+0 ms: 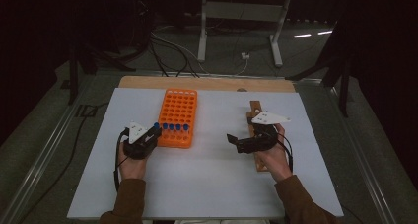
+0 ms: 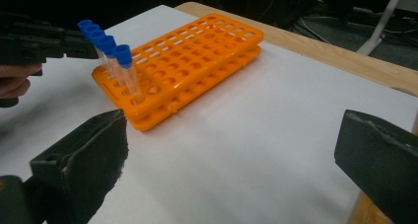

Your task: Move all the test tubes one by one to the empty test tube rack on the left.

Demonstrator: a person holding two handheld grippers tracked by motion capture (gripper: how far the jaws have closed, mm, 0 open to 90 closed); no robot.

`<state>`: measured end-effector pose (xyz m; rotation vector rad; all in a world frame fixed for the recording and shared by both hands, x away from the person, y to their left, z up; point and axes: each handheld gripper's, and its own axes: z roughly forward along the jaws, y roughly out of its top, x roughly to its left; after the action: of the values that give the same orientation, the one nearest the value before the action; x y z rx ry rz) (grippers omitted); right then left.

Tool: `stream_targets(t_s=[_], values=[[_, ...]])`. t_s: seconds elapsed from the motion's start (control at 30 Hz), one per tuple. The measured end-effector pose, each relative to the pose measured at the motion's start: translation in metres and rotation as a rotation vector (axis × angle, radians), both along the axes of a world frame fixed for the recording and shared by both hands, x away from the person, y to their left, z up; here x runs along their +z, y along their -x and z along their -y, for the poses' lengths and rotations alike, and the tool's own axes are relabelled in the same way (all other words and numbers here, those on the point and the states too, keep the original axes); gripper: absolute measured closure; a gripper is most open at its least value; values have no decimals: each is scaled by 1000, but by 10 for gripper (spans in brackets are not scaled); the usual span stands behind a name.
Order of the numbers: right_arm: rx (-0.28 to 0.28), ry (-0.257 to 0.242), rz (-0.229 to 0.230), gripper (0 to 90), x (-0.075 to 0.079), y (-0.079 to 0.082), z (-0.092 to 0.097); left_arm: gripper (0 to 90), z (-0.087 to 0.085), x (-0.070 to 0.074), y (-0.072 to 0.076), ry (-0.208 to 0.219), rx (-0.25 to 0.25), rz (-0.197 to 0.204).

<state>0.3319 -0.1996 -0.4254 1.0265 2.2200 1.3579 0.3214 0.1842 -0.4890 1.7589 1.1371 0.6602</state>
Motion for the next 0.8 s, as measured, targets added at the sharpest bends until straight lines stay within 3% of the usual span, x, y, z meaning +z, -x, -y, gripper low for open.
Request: stream_targets(t_s=[0.07, 0.17, 0.4, 0.63, 0.8], values=[[-4, -3, 5, 2, 0, 0, 3, 687, -2, 0, 1, 1, 12, -8], [-16, -11, 12, 2, 1, 1, 9, 585, -7, 4, 3, 49, 5, -2], [-43, -12, 24, 2, -3, 4, 23, 510, -17, 18, 12, 115, -21, 24], [-71, -20, 45, 1, -4, 7, 38, 365, -16, 33, 22, 135, -62, 66], [-92, -22, 56, 1, -8, 12, 50, 260, -17, 42, 30, 111, -53, 96]])
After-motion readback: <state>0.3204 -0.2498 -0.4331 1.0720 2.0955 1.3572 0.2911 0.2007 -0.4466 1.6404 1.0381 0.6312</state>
